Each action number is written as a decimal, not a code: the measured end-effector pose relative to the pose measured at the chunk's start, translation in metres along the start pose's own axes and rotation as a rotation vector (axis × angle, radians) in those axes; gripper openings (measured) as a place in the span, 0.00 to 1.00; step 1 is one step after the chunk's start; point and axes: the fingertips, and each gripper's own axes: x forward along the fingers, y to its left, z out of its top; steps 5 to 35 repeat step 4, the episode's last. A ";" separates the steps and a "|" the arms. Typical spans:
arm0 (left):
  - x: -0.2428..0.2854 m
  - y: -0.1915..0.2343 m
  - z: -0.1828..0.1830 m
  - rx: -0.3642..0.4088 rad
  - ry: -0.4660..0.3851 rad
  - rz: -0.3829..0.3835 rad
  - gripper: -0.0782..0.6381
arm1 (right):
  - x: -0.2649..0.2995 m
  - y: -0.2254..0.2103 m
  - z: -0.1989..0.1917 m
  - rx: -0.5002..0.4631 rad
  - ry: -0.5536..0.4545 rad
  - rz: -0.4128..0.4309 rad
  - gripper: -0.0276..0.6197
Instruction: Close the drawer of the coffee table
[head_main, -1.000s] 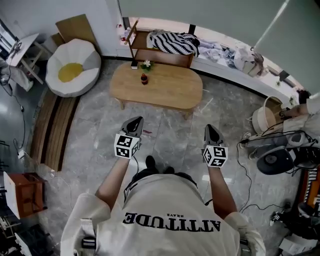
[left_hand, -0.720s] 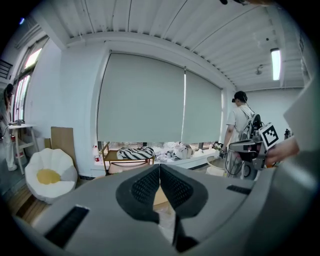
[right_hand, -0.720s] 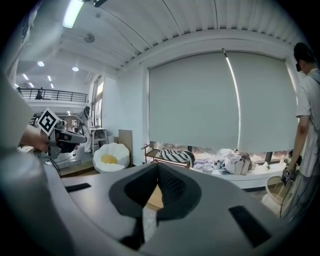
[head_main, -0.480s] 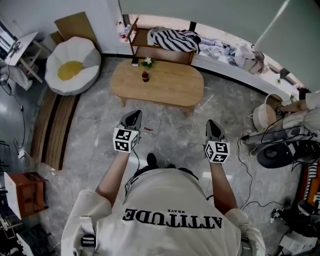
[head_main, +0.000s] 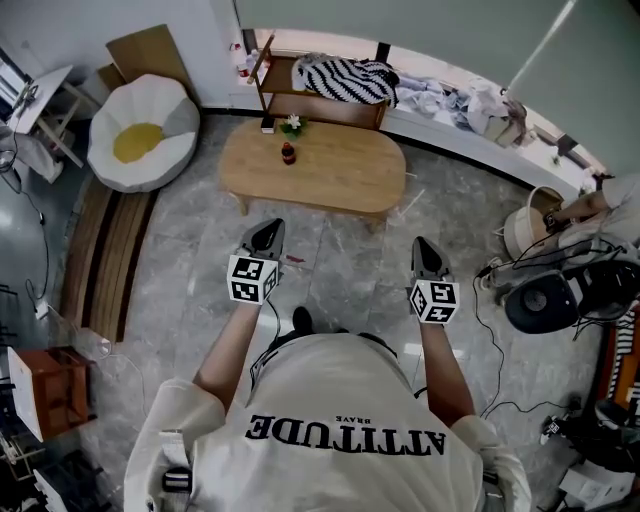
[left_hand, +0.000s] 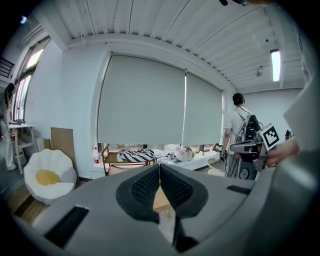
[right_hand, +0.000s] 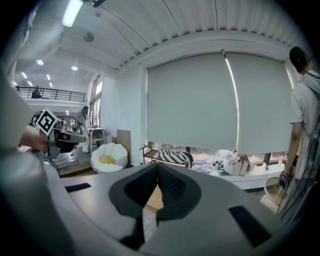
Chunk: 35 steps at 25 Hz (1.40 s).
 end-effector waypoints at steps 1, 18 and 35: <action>0.000 0.000 0.001 0.000 -0.002 0.000 0.14 | 0.000 0.000 0.001 0.003 -0.002 0.001 0.07; 0.002 0.002 0.003 0.001 -0.006 0.002 0.14 | 0.002 -0.001 0.005 0.017 -0.008 0.003 0.07; 0.002 0.002 0.003 0.001 -0.006 0.002 0.14 | 0.002 -0.001 0.005 0.017 -0.008 0.003 0.07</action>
